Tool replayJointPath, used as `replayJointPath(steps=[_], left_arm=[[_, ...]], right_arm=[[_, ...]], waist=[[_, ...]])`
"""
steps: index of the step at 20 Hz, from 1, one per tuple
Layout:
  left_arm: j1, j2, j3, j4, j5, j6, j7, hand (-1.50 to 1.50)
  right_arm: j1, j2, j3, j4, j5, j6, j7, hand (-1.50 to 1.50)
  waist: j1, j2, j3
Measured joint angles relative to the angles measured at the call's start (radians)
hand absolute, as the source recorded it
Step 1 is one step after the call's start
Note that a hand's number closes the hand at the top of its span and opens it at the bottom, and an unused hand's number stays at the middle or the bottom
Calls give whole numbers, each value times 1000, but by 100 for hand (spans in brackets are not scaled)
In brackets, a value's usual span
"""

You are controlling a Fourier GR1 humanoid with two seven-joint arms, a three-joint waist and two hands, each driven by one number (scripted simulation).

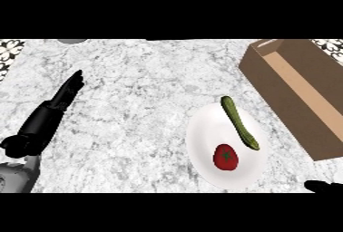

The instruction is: Pick the tomato from the plate and place it in the cardboard box

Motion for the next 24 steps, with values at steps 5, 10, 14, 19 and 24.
replayJointPath(steps=[5, 10, 14, 19, 24], left_arm=[[-28, -27, -19, 25, -18, -12, -14, 0], [-57, -43, -32, 27, -30, -22, -2, 0], [-84, -52, -32, 53, -35, -39, -13, 0], [-95, -68, -28, 81, -43, -49, -26, 0], [-111, -84, -24, 101, -57, -49, -26, 0]], right_arm=[[14, -103, 71, -102, 100, 118, 185, -150], [-55, -170, 204, -201, 149, 271, 422, -150], [-187, -162, 320, -212, 152, 387, 614, -150], [-348, -58, 482, -179, 166, 484, 812, -150], [-483, 85, 598, -84, 170, 512, 896, -150]], waist=[[22, 5, -1], [52, 9, -2], [71, 13, -3], [77, 12, -3], [73, 10, -2]])
